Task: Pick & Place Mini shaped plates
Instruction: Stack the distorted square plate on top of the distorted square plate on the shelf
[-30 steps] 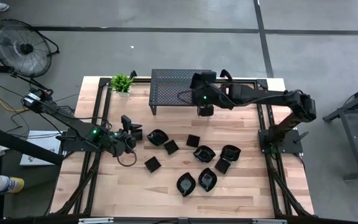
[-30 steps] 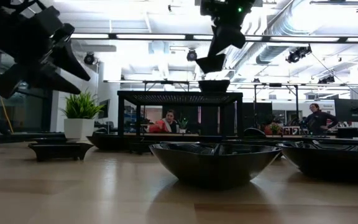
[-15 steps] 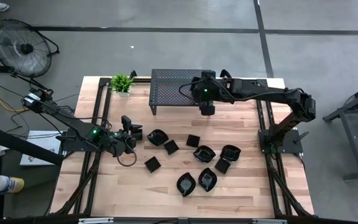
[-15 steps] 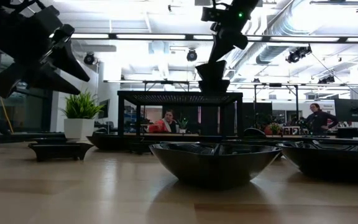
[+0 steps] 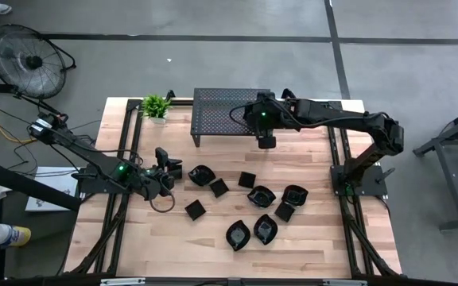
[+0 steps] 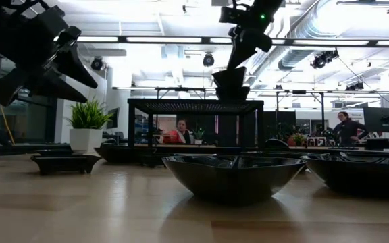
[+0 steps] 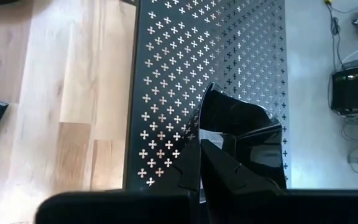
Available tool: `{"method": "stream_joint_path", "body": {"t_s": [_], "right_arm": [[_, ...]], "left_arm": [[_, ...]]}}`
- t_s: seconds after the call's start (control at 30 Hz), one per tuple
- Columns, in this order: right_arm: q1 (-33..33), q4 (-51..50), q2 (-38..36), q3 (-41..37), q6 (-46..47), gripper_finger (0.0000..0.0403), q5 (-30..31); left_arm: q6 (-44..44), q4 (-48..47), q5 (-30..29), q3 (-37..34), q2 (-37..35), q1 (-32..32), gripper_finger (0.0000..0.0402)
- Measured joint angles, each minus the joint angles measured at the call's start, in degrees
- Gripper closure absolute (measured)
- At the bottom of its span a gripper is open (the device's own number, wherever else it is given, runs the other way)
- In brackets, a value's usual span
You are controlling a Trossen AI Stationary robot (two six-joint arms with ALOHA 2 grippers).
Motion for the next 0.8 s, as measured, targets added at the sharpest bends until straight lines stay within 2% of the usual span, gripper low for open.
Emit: {"method": "stream_joint_path", "body": {"t_s": [0.8], "right_arm": [[-0.7,-1.2,0.0,0.0,0.0,0.0402,0.8]], "left_arm": [[-0.4,0.0,0.0,0.0,0.0,0.0,0.0213]]}}
